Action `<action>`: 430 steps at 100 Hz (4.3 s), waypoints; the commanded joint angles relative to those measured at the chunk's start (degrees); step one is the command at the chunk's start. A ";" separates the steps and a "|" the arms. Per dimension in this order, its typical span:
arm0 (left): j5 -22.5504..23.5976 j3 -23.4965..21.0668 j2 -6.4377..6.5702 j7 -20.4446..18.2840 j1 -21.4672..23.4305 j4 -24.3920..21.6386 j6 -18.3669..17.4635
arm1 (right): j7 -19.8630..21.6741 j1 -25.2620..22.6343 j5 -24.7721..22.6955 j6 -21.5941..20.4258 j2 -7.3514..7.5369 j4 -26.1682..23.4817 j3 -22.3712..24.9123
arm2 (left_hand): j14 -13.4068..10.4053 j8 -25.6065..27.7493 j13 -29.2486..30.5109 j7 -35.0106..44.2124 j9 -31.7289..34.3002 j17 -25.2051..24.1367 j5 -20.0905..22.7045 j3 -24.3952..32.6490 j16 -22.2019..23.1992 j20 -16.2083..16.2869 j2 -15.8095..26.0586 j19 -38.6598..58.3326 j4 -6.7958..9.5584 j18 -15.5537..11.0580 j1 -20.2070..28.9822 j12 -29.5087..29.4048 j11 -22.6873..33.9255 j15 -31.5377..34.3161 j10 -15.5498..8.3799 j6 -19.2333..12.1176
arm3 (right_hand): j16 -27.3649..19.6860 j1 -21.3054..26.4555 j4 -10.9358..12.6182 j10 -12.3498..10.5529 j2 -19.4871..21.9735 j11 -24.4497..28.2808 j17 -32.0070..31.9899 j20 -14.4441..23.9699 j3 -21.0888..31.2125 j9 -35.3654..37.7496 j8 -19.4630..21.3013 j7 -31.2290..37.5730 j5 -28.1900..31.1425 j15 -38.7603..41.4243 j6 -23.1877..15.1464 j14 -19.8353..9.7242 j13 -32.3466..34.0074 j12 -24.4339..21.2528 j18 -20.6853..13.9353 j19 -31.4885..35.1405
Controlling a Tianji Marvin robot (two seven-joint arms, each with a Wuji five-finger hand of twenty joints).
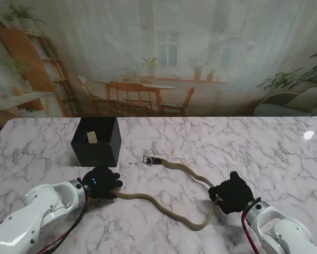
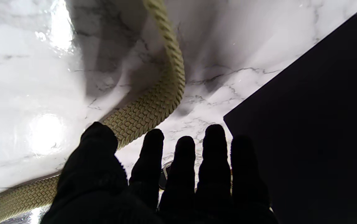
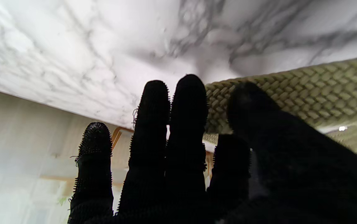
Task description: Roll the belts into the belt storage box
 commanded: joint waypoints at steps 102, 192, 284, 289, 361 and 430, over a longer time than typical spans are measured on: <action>-7.00 9.54 -0.32 -6.02 -8.10 5.00 1.08 | -3.19 6.55 -10.25 -7.67 2.56 5.30 2.28 | 0.43 15.98 0.58 13.29 -5.76 0.51 1.97 2.99 0.12 1.88 -8.22 0.87 -0.54 0.93 11.66 -4.83 -1.84 0.42 2.81 -8.31 | -12.89 -7.71 9.58 1.94 0.39 -14.52 -3.88 5.17 3.09 -51.20 -6.21 -27.53 -32.86 -15.04 -3.01 5.02 -25.53 -20.59 -0.53 -0.96; -3.47 6.02 -0.09 -6.46 -5.23 2.94 0.12 | -17.62 23.91 -5.10 -10.32 4.69 26.52 -15.05 | 0.03 15.23 2.13 30.28 -0.62 1.69 7.35 5.17 0.68 1.56 -9.47 2.42 -0.30 0.86 15.02 -1.11 0.46 1.26 2.01 -2.26 | -15.17 -4.11 -0.67 -11.04 -4.19 -8.12 -0.99 1.17 1.82 -24.18 -3.97 6.66 5.51 -10.69 -11.23 -3.30 -16.98 -18.80 -3.06 1.33; 6.58 -6.15 -0.06 -6.47 4.45 -2.13 1.78 | 1.87 1.66 -2.70 10.24 -0.18 3.40 -2.71 | -0.01 16.73 2.87 29.99 1.11 2.06 7.75 6.26 0.82 1.23 -10.02 2.47 -0.59 0.87 14.37 -0.31 0.93 1.12 1.45 -0.68 | 0.17 -6.69 2.92 5.73 5.23 17.22 14.58 4.57 -4.42 10.75 -8.10 -2.49 9.53 14.84 14.15 5.13 16.44 -4.85 1.42 13.19; 7.40 -7.20 -0.08 -6.31 5.38 -2.42 2.17 | 5.19 1.40 -1.39 8.69 -0.15 2.61 -2.62 | 0.00 16.77 2.88 29.94 1.15 2.06 7.76 6.30 0.81 1.21 -9.98 2.45 -0.60 0.93 14.35 -0.29 0.89 1.08 1.43 -0.82 | 0.44 -12.10 7.34 6.09 9.26 10.32 13.00 4.98 -7.04 10.64 -0.36 -12.43 9.47 9.49 14.64 5.76 14.98 -6.66 1.13 12.58; 11.03 -12.04 -0.19 -3.22 9.01 -2.35 5.68 | -3.14 -0.21 -6.72 1.30 0.17 -1.40 6.89 | -0.07 17.06 2.74 29.20 1.57 1.76 7.74 6.05 0.78 1.18 -9.80 2.18 -0.69 1.00 14.12 0.03 0.85 0.71 0.70 -1.58 | -1.35 -14.44 10.53 6.72 14.53 -6.46 4.45 6.69 -15.30 -19.08 4.67 -24.00 -15.27 -4.36 7.36 6.54 -3.22 -5.27 0.54 8.20; 9.85 -11.19 -0.28 -3.44 8.62 -2.47 5.52 | -10.14 18.37 -13.64 -7.41 5.17 17.06 -7.81 | -0.08 17.11 2.69 29.14 1.50 1.75 7.57 5.85 0.87 1.31 -9.63 2.26 -0.65 0.95 14.01 0.19 0.91 0.71 0.70 -1.90 | -16.85 -8.36 8.35 -8.71 -3.40 -18.13 -0.40 3.63 4.27 -42.37 0.20 -17.39 -18.40 -15.18 -4.66 -2.02 -23.09 -23.15 -4.70 1.35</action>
